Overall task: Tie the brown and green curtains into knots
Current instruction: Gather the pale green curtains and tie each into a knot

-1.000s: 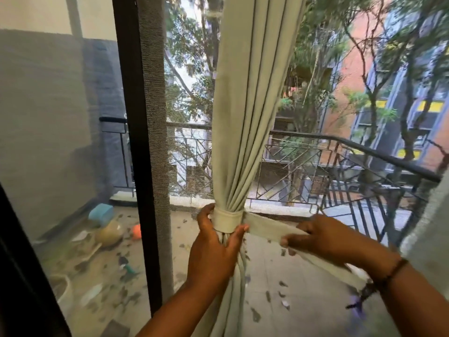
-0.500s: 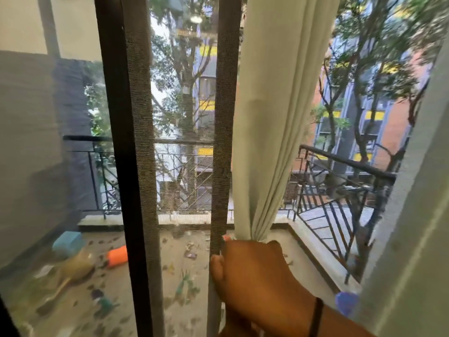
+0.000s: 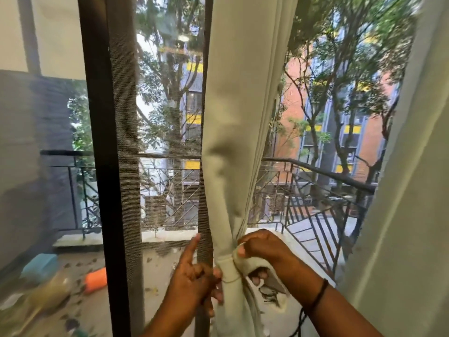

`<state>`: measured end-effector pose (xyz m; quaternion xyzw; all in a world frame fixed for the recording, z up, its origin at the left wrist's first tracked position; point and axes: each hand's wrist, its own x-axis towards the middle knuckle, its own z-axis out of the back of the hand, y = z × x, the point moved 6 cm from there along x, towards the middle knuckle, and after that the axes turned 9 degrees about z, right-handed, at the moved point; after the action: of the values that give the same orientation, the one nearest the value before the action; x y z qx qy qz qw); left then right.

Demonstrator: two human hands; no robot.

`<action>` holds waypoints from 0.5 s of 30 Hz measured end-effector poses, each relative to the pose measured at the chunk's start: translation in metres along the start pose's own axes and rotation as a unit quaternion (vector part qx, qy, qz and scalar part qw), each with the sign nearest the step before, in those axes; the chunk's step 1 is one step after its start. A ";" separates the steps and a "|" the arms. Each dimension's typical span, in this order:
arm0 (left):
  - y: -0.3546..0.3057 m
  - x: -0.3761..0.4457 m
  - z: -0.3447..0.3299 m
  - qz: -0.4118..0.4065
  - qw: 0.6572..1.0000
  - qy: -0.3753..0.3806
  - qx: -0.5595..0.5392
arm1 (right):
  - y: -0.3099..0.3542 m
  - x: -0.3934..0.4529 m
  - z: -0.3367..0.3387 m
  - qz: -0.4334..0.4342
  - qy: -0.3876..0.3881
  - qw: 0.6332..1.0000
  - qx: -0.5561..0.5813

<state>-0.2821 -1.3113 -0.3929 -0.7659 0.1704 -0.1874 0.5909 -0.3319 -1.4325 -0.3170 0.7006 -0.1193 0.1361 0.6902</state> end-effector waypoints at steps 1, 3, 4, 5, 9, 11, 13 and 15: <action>-0.002 0.007 -0.003 0.010 0.999 0.037 0.027 | -0.002 0.000 0.005 0.002 -0.002 1.000 0.024; -0.005 0.019 -0.008 0.015 0.994 0.075 0.075 | -0.004 -0.004 0.014 0.000 -0.001 0.999 0.052; -0.005 0.021 -0.012 0.019 0.992 0.088 0.086 | -0.007 -0.007 0.017 -0.013 -0.003 0.998 0.064; -0.010 0.018 -0.019 0.011 0.992 0.101 0.078 | -0.010 -0.010 0.021 -0.028 -0.007 0.997 0.073; -0.011 0.017 -0.051 0.008 0.989 0.129 0.075 | -0.006 -0.012 0.030 -0.041 0.024 0.999 0.002; -0.007 0.028 -0.046 0.004 0.996 0.030 0.085 | -0.003 -0.010 0.040 -0.052 0.049 0.989 -0.130; -0.011 0.036 -0.034 -0.034 0.988 -0.076 0.132 | -0.003 -0.010 0.058 -0.055 0.083 0.916 -0.390; -0.014 0.040 -0.026 -0.073 0.964 -0.145 0.210 | -0.004 -0.014 0.074 -0.031 0.079 0.803 -0.589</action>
<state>-0.2596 -1.3495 -0.3701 -0.6540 -0.0171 -0.1486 0.7416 -0.3421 -1.5071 -0.3261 0.1491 -0.0995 0.0734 0.9811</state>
